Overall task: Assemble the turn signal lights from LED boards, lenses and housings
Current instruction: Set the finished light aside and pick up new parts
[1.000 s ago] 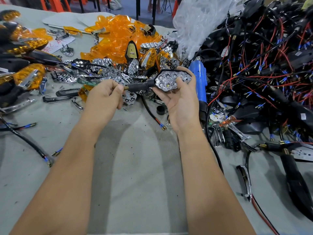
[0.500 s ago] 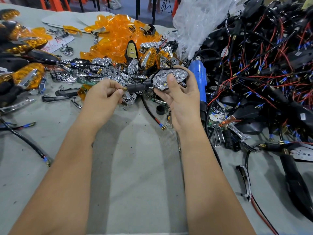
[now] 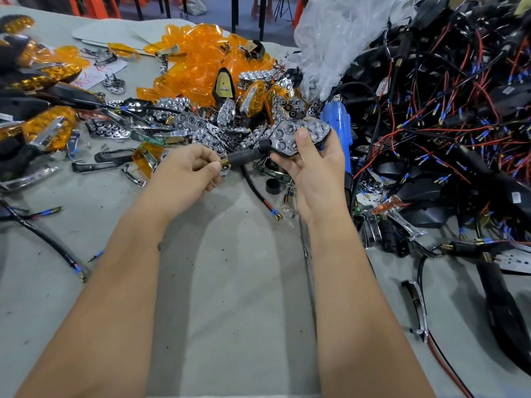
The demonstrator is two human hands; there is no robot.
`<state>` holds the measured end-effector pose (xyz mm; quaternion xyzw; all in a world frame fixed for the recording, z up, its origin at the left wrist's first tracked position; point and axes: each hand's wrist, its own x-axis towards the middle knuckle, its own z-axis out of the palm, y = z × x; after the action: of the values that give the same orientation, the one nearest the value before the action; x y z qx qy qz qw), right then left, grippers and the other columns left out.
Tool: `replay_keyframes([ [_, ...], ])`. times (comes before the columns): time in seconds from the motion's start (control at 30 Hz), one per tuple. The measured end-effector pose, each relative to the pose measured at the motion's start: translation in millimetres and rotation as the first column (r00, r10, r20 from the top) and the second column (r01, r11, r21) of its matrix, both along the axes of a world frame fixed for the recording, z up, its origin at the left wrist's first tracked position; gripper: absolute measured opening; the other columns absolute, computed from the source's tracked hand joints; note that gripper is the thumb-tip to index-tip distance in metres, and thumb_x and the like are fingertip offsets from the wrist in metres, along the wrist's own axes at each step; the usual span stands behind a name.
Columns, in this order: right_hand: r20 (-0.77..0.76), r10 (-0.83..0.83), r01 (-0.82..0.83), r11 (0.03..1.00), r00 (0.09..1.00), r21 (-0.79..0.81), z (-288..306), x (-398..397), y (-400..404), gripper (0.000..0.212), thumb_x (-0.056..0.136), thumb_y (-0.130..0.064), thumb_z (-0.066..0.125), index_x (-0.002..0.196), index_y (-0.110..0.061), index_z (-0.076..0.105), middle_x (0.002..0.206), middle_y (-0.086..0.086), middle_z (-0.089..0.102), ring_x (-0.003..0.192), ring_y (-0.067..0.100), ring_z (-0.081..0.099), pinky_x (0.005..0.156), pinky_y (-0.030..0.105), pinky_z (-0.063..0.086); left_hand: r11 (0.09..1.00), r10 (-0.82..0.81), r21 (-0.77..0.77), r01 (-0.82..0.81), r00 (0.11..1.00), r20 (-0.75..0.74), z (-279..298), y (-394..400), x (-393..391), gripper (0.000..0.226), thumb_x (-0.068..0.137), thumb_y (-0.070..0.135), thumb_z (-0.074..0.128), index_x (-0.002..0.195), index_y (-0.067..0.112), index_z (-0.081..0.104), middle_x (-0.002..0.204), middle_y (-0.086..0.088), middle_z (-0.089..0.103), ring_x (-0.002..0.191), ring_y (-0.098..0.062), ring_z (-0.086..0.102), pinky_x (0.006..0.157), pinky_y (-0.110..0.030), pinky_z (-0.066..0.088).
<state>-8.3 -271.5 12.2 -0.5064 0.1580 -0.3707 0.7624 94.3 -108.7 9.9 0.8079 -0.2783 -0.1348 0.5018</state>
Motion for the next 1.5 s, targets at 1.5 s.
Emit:
replay_keyframes([
  [1.5,-0.052,0.153,-0.139,0.967,0.987,0.215,6,4,6,0.042,0.109,-0.038,0.029,0.131,-0.008,0.049,0.109,0.011,0.067,0.085,0.02,0.073,0.063,0.035,0.061,0.999,-0.054,0.003,0.055,0.975,0.215,-10,-7,-7,0.02,0.089,0.017,0.059,0.092,0.037,0.06,0.079,-0.001,0.062,0.053,-0.004,0.044,0.058,-0.029,0.035],
])
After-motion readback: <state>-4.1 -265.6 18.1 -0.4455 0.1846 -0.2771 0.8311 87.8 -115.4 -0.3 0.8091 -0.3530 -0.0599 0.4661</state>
